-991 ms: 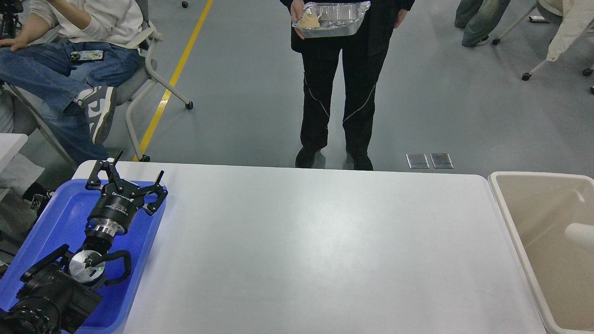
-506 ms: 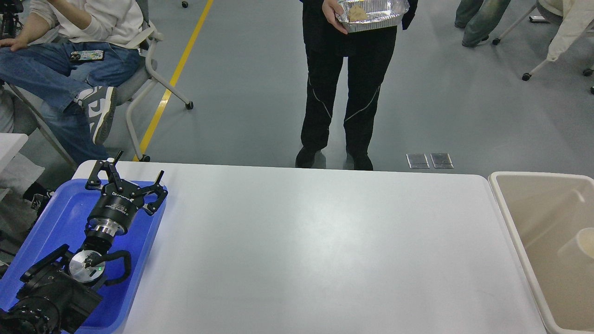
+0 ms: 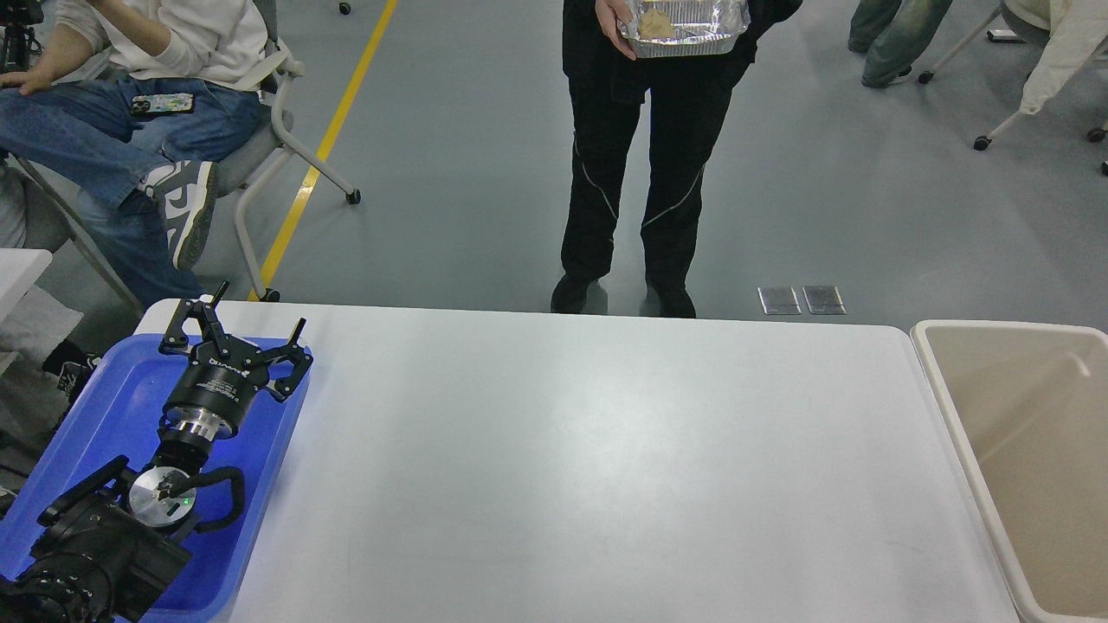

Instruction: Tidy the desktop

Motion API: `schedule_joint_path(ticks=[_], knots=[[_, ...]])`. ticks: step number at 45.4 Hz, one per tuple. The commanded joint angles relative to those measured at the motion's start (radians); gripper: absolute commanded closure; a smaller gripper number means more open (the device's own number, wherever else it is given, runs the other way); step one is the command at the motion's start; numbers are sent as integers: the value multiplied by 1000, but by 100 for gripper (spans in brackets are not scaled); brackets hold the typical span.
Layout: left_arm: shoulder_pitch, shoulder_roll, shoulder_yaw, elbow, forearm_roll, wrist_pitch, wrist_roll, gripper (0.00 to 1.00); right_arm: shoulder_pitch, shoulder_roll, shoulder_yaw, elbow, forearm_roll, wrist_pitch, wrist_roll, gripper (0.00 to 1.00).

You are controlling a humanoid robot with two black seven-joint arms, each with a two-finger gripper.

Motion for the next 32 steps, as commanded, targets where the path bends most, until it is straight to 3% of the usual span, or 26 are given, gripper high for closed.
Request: schedule_joint_path(ticks=[1,24,32], knots=[[0,0,0,0,0,0,0,0,2,8,-5,0,-2,-3,0,0],[0,0,0,0,2,0,0,0,88,28,4,6,-14,1,5,0],[0,0,0,0,2,0,0,0,103,7,22,30,4,86,11,0]])
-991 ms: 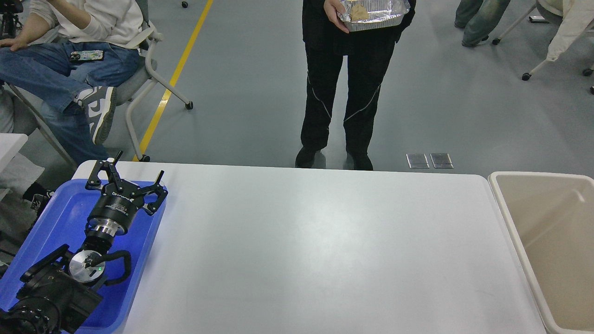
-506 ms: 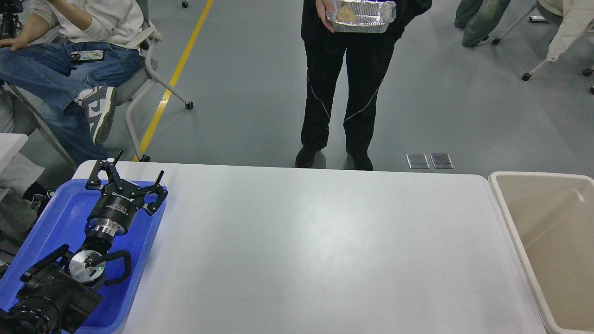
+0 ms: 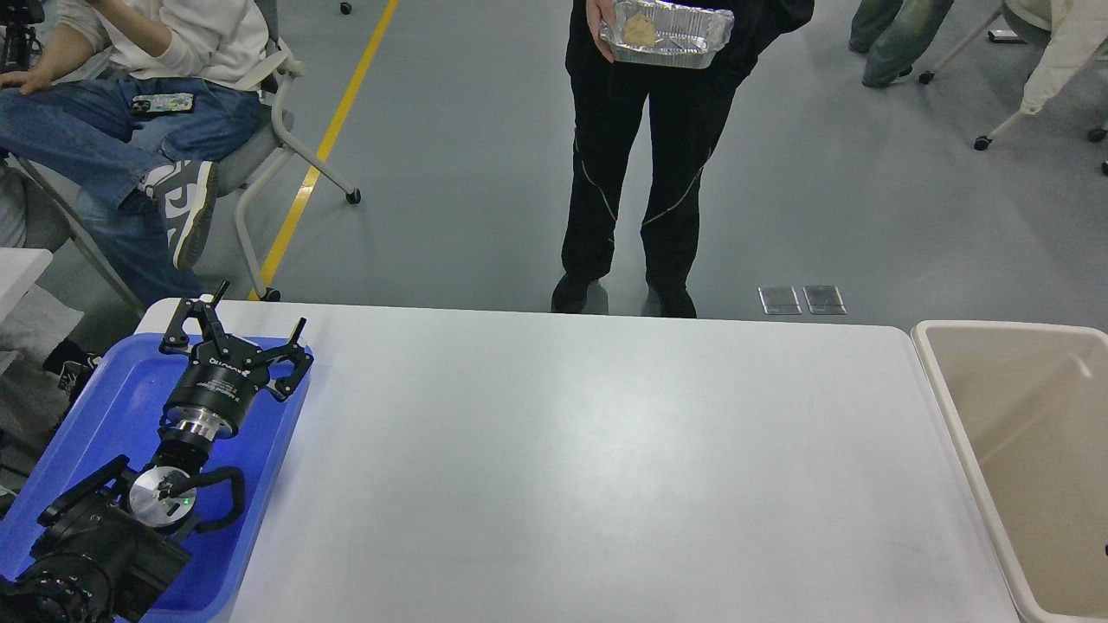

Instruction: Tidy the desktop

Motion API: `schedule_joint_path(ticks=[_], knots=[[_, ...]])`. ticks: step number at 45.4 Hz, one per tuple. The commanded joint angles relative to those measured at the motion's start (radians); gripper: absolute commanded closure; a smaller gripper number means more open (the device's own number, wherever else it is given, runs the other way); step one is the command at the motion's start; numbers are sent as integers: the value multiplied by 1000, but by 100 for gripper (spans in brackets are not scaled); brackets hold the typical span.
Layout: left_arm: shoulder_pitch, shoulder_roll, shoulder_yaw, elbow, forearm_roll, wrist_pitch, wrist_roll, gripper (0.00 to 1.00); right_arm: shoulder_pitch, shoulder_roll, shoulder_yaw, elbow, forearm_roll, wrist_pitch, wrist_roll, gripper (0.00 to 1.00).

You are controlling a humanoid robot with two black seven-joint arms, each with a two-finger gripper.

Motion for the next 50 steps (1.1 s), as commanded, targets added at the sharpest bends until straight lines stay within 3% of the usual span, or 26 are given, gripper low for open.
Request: schedule_joint_path(ticks=[1,8,24,28,35,50], knots=[[0,0,0,0,1,0,0,0,29,-22,22,29,14,97,9,0],[0,0,0,0,1,0,0,0,49,-94,99,150,26,226,24,0],[0,0,0,0,1,0,0,0,-19,-256,379,563,49,237,145,0],[0,0,0,0,1,0,0,0,-66,-257,473,661,46,237,179,0],[0,0,0,0,1,0,0,0,-131,-248,562,802,32,229,185,0],[0,0,0,0,1,0,0,0,-206,-93,696,826,29,229,196,0]])
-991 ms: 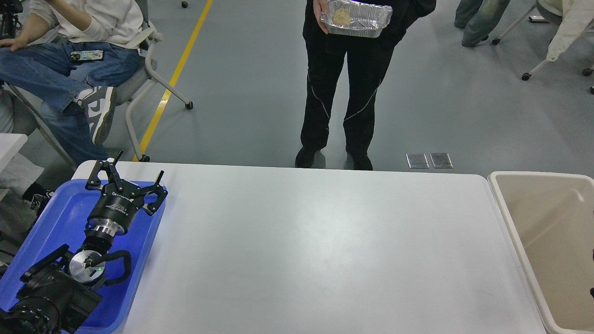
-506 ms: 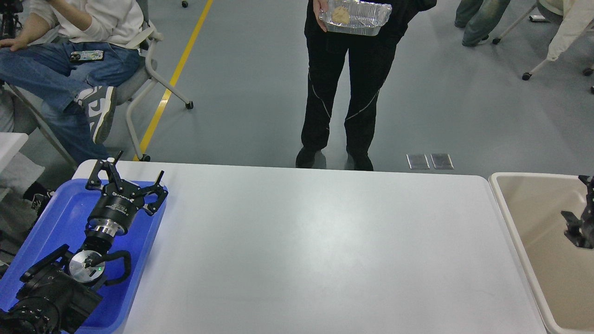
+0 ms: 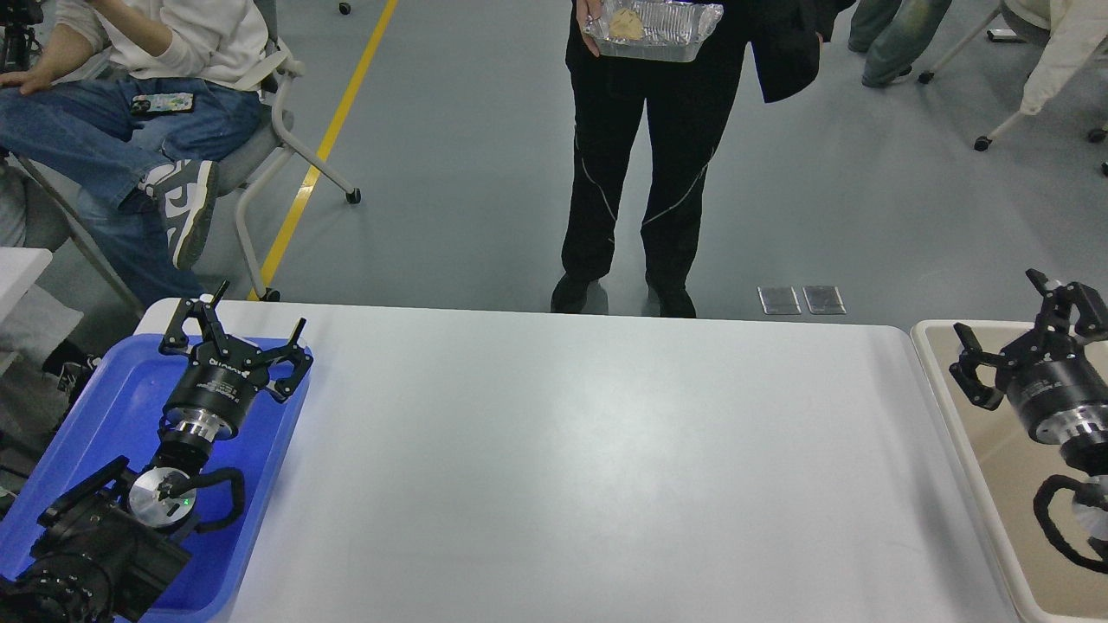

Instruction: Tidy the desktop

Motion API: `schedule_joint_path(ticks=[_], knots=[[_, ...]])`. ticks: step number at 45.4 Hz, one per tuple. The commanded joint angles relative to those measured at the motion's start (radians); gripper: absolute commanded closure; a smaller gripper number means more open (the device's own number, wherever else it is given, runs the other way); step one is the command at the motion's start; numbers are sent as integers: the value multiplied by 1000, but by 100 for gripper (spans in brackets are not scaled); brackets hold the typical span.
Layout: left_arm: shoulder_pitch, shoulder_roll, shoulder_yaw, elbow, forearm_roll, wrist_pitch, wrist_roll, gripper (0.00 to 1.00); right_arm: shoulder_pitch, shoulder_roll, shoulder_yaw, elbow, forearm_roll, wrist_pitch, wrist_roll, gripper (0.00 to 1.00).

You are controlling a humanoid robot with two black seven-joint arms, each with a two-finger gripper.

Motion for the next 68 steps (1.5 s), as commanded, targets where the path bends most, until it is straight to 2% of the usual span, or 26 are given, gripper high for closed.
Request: schedule_joint_path(ticks=[1,5,12,16,21,68], knots=[[0,0,0,0,0,0,0,0,-57,106,95,53,-6,-1,22,0],[0,0,0,0,0,0,0,0,-66,161,95,49,-12,-4,57,0],[0,0,0,0,0,0,0,0,-66,224,111,40,-20,-36,200,0],[0,0,0,0,0,0,0,0,-52,230,106,29,-20,-55,248,0],[0,0,0,0,0,0,0,0,-31,227,89,-11,-22,-44,251,0],[0,0,0,0,0,0,0,0,-36,294,86,-20,-20,-32,249,0]])
